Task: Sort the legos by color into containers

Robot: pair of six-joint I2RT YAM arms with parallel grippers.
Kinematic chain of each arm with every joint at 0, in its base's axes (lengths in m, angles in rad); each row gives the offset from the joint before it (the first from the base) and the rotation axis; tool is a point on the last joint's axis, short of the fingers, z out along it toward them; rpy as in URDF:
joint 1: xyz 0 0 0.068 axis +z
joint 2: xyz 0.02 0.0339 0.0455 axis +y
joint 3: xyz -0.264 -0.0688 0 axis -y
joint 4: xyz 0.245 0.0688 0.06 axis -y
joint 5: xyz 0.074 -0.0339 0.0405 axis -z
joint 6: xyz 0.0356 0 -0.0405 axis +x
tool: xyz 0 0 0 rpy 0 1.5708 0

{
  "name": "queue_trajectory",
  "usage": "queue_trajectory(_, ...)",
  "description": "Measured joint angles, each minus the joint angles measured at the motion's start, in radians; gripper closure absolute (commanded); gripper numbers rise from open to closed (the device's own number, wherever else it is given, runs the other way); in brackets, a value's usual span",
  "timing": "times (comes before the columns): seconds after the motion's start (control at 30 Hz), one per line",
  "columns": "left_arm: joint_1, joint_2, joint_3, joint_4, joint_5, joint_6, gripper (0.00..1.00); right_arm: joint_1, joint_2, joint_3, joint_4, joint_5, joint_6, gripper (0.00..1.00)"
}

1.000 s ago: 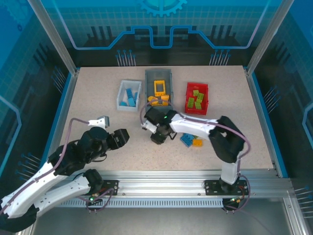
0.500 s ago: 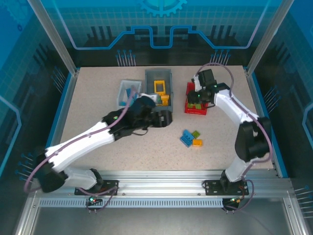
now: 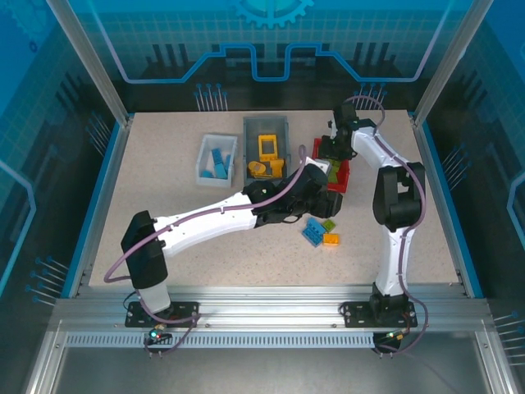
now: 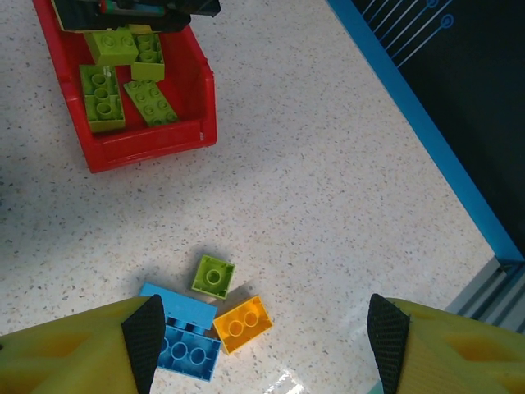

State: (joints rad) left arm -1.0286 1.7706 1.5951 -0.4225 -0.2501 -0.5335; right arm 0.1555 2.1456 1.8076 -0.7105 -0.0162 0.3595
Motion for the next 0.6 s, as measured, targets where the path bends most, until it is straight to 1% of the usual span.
queue_trajectory(0.1, 0.0, 0.002, 0.0, 0.0, -0.008, 0.01, 0.3, 0.0, 0.028, 0.029, -0.018, 0.0, 0.005, 0.5)
queue_trajectory(0.13, -0.001, 0.002, 0.0, 0.0, -0.008, 0.01, 0.3, 0.0, 0.03, 0.032, -0.022, 0.0, 0.01, 0.48)
queue_trajectory(0.23, -0.002, 0.001, -0.008, 0.003, -0.008, 0.01, 0.29, 0.0, 0.024, 0.031, -0.03, 0.0, 0.014, 0.46)
queue_trajectory(0.33, -0.002, 0.0, -0.038, 0.001, -0.01, 0.007, 0.29, 0.001, -0.015, 0.003, -0.03, 0.002, 0.014, 0.45)
queue_trajectory(0.47, 0.005, 0.0, -0.069, -0.029, -0.006, -0.052, 0.28, 0.007, -0.144, -0.053, -0.027, 0.016, 0.003, 0.46)
queue_trajectory(0.6, 0.045, 0.018, -0.072, -0.043, 0.051, -0.175, 0.29, 0.03, -0.391, -0.193, 0.014, 0.043, -0.009, 0.45)
